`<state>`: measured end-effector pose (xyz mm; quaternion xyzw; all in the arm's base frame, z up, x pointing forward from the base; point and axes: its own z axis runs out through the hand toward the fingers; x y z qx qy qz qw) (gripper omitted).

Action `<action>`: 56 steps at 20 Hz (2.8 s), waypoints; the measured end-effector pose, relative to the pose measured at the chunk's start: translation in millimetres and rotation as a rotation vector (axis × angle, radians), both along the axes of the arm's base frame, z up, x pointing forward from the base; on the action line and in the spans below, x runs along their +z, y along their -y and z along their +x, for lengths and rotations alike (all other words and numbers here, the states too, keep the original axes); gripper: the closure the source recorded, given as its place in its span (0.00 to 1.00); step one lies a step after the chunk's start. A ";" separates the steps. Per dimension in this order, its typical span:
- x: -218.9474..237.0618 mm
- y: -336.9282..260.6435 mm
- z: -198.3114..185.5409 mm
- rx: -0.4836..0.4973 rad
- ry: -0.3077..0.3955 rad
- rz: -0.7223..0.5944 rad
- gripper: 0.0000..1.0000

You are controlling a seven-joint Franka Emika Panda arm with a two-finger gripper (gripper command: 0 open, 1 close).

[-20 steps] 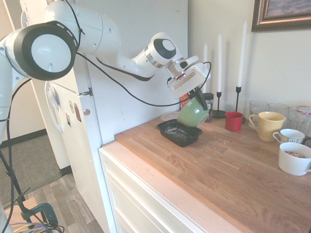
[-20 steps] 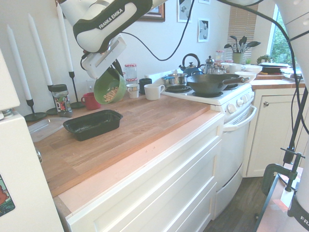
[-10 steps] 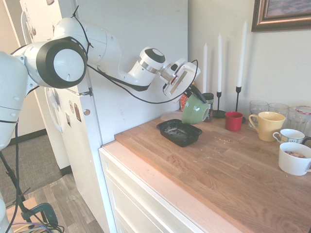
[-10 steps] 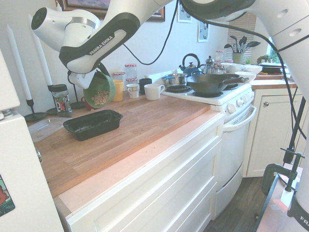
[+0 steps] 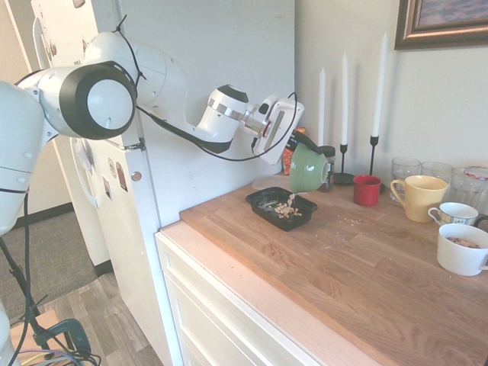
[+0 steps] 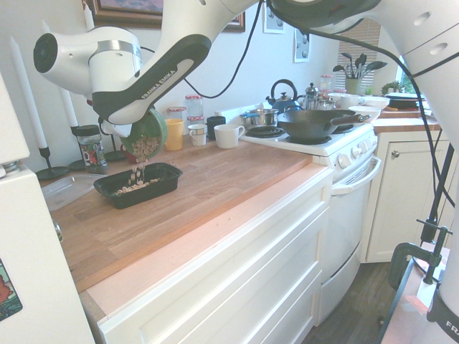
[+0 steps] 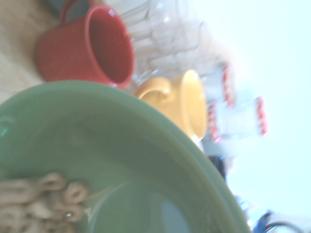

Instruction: Pour the cereal into the box

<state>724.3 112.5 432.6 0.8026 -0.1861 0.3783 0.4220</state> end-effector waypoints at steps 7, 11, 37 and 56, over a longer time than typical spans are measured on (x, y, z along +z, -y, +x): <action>-11.0 -1.7 -3.9 0.056 0.053 -0.088 1.00; -5.0 -3.2 -3.9 0.075 0.087 -0.106 1.00; -30.8 -48.6 -49.3 0.133 0.112 -0.295 1.00; 72.8 200.0 -49.6 -0.284 -0.013 0.822 1.00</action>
